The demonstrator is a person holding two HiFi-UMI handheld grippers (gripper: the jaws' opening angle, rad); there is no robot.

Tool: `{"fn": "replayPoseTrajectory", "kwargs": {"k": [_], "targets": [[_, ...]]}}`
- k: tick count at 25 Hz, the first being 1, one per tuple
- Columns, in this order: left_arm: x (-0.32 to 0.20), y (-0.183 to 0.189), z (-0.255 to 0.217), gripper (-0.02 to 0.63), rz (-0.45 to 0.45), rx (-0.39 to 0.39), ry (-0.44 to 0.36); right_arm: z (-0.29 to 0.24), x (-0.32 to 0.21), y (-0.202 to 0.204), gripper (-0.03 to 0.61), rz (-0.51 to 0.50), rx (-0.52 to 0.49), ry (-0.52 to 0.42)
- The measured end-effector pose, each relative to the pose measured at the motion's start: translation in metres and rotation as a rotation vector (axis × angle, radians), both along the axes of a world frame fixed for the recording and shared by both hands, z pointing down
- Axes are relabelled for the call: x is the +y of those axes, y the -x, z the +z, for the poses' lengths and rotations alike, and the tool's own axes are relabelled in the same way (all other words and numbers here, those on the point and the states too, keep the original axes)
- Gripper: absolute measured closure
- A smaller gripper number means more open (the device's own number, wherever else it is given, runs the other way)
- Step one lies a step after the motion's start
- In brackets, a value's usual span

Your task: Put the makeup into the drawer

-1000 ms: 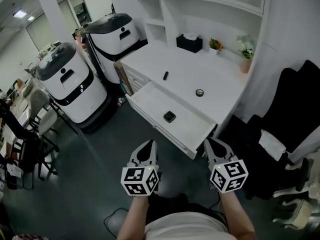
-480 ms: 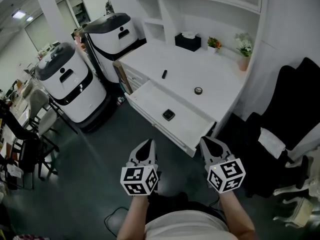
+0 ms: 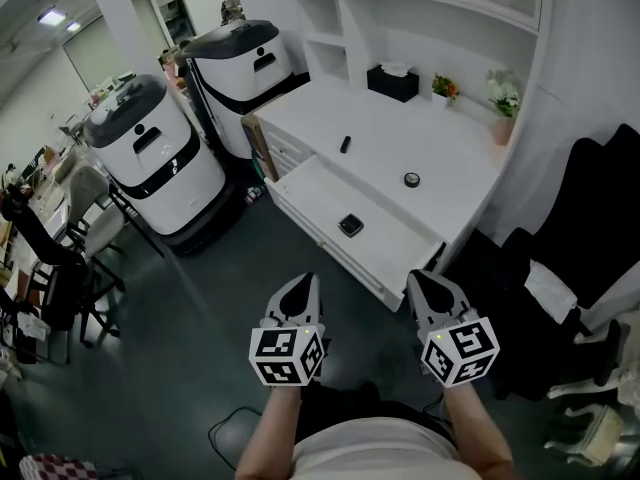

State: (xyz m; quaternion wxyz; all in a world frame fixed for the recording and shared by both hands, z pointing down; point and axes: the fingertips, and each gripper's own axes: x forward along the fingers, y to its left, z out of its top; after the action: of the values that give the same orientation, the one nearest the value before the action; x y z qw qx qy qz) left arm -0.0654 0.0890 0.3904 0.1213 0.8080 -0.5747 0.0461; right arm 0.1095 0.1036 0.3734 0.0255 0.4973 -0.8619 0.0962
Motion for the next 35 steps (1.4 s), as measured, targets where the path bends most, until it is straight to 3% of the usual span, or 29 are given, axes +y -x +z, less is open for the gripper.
{"fn": "replayPoseTrajectory", "kwargs": {"k": [24, 35], "targets": [[0.010, 0.008, 0.009, 0.615, -0.024, -0.002, 0.014, 0.003, 0.001, 0.002, 0.575, 0.011, 0.016, 0.009], [0.006, 0.002, 0.012, 0.615, -0.027, -0.014, 0.028, 0.004, -0.010, -0.010, 0.529, 0.028, -0.010, 0.030]]}}
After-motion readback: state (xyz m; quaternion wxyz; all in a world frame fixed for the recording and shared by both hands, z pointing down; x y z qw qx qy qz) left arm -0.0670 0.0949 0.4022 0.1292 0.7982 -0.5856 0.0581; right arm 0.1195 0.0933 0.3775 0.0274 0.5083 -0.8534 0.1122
